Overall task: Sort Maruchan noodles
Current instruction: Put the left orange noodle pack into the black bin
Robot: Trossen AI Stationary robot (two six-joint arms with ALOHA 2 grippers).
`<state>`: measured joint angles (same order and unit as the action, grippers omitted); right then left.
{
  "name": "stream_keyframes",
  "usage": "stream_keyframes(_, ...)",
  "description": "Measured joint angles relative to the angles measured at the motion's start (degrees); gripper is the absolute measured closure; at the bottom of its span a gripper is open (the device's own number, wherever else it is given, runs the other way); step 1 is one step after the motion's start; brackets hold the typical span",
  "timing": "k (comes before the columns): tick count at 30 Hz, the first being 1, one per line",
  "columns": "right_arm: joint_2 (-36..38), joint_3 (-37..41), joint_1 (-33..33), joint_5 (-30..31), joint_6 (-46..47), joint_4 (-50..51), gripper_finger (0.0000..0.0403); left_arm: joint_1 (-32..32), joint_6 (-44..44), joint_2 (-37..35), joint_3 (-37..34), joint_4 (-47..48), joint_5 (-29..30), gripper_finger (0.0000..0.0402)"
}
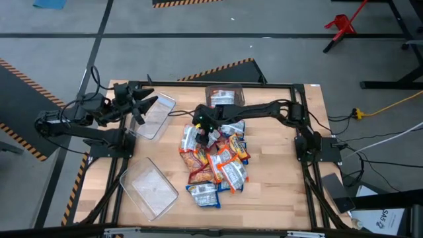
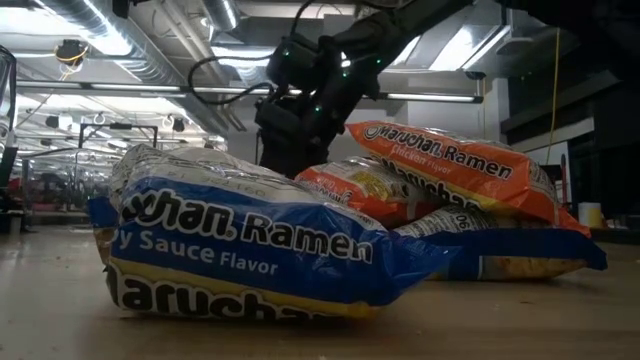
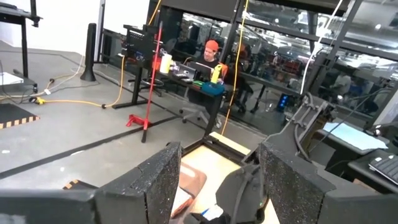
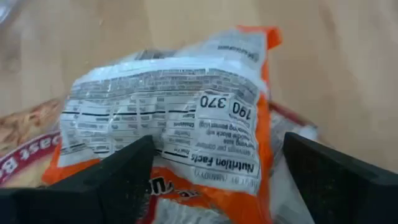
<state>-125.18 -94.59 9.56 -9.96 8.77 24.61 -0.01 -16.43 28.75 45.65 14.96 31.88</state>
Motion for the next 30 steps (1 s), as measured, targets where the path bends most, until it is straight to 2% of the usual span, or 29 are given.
stream_keyframes(3, -0.30, 0.00, 0.16, -0.04, 1.91, -0.10, 0.0095, 0.00, 0.02, 0.00, 0.00, 0.00, 0.00, 0.0189)
stream_keyframes(6, -0.31, 0.00, 0.24, 0.24, 2.11, -0.53, 0.0149, -0.02, 0.02, 0.00, 0.00, 0.00, 0.00, 0.0189)
stream_keyframes(15, -0.20, -0.01, 0.60, -1.94, 2.12, -0.68, 0.0383, 0.00, 0.04, 0.00, 0.00, 0.00, 0.00, 0.0189)
stream_keyframes(22, 0.03, -4.66, 0.62, -1.33, 3.01, 1.84, 0.0399, -0.01, 0.04, 0.00, 0.00, 0.00, 0.00, 0.0189)
stream_keyframes(27, 3.18, -10.85, 1.74, 5.02, 3.51, 7.13, 0.0402, -0.02, 0.07, 0.00, -0.04, 0.00, 0.02, 0.0189)
stream_keyframes(30, 6.40, -12.02, 3.94, 7.96, 4.38, 8.44, 0.0402, -0.02, 0.32, 0.00, -0.04, 0.00, 0.02, 0.0189)
